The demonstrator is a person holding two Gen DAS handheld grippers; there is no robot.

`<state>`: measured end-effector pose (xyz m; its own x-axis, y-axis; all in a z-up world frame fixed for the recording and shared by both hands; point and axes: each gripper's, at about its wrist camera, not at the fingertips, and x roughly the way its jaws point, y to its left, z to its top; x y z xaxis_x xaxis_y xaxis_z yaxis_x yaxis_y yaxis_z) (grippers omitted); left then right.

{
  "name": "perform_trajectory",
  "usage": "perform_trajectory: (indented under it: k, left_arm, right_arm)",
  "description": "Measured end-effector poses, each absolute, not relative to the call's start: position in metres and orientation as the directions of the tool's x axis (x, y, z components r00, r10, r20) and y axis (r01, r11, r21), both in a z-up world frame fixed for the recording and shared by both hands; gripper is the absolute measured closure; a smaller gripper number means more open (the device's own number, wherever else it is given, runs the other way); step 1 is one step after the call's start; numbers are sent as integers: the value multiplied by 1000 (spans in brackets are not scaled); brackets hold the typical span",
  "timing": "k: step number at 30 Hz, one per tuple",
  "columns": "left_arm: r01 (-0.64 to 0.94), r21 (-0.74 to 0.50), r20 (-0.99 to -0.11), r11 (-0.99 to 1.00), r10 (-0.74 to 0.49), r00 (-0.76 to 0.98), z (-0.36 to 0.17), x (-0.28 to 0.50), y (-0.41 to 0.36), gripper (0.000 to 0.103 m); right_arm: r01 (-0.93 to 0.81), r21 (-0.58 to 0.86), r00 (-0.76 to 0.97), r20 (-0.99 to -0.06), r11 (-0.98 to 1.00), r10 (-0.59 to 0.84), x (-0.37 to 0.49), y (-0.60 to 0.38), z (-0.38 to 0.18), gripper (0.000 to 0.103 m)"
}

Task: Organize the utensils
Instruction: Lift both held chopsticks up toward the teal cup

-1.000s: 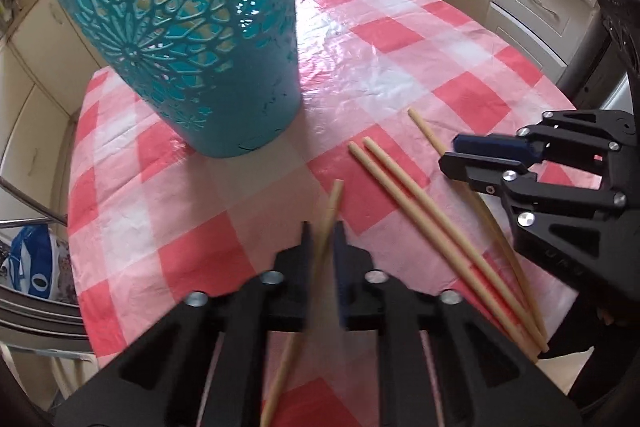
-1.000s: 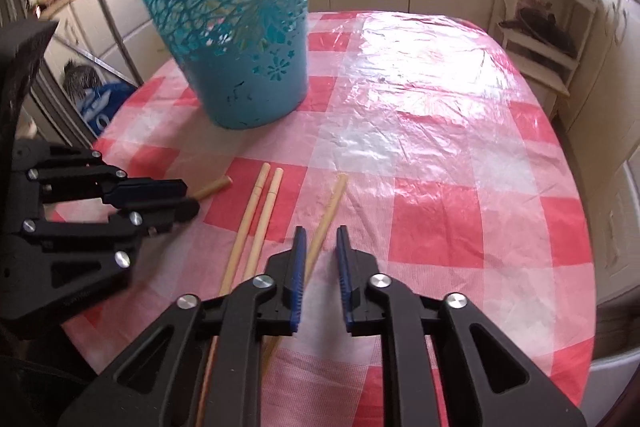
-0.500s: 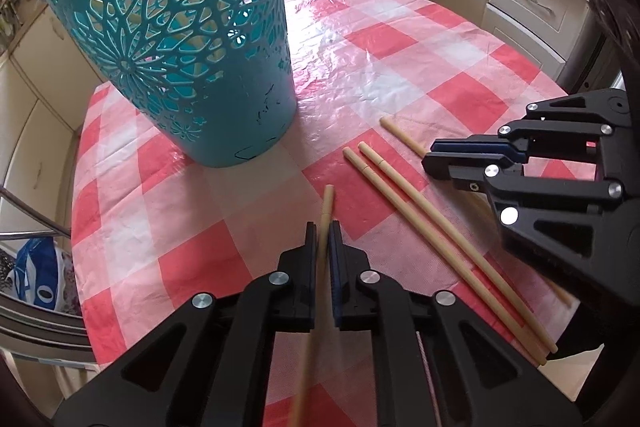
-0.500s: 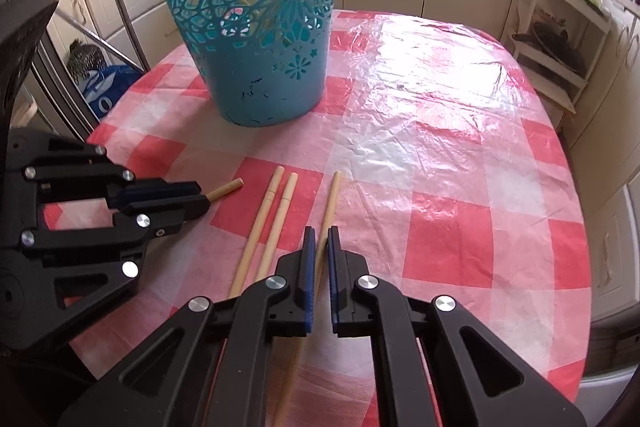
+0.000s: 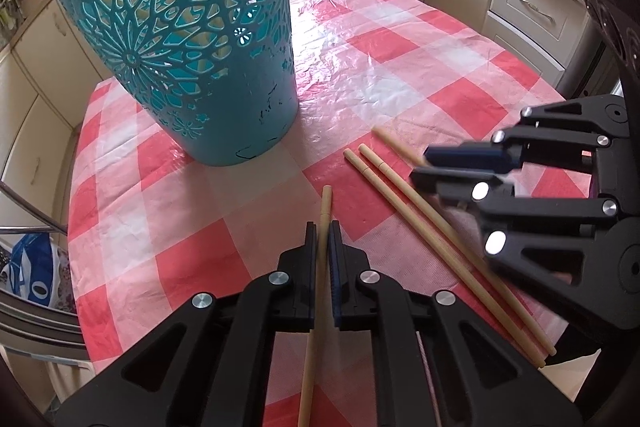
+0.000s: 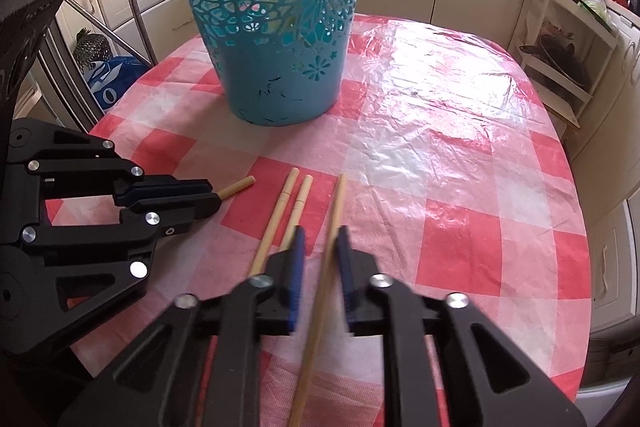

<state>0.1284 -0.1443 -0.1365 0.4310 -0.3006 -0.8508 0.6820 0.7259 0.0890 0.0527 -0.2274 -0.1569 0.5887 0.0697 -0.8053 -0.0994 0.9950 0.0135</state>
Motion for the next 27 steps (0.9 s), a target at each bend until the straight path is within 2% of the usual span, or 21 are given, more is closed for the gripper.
perform_trajectory:
  k: [3, 7, 10, 15, 20, 27]
  left_arm:
    - [673, 47, -843, 738, -332, 424, -132, 129, -137, 98]
    - [626, -42, -776, 779, -420, 471, -101, 129, -109, 98]
    - [599, -83, -691, 796, -480, 541, -64, 126, -86, 98]
    - [566, -104, -504, 818, -534, 679, 14, 126, -60, 98]
    - [548, -122, -301, 828, -557, 774, 73, 133, -61, 98]
    - [522, -144, -90, 841, -536, 839, 113, 156, -88, 98]
  right_arm:
    - [-86, 40, 589, -804, 995, 83, 53, -231, -158, 98]
    - [-15, 210, 595, -784, 978, 178, 53, -254, -158, 98]
    - [58, 359, 621, -743, 932, 247, 50, -280, -158, 98]
    - [107, 491, 653, -690, 865, 312, 46, -300, -159, 98]
    - [102, 528, 690, -648, 843, 322, 40, -306, -153, 98]
    - [85, 545, 721, -612, 834, 326, 38, -309, -142, 98]
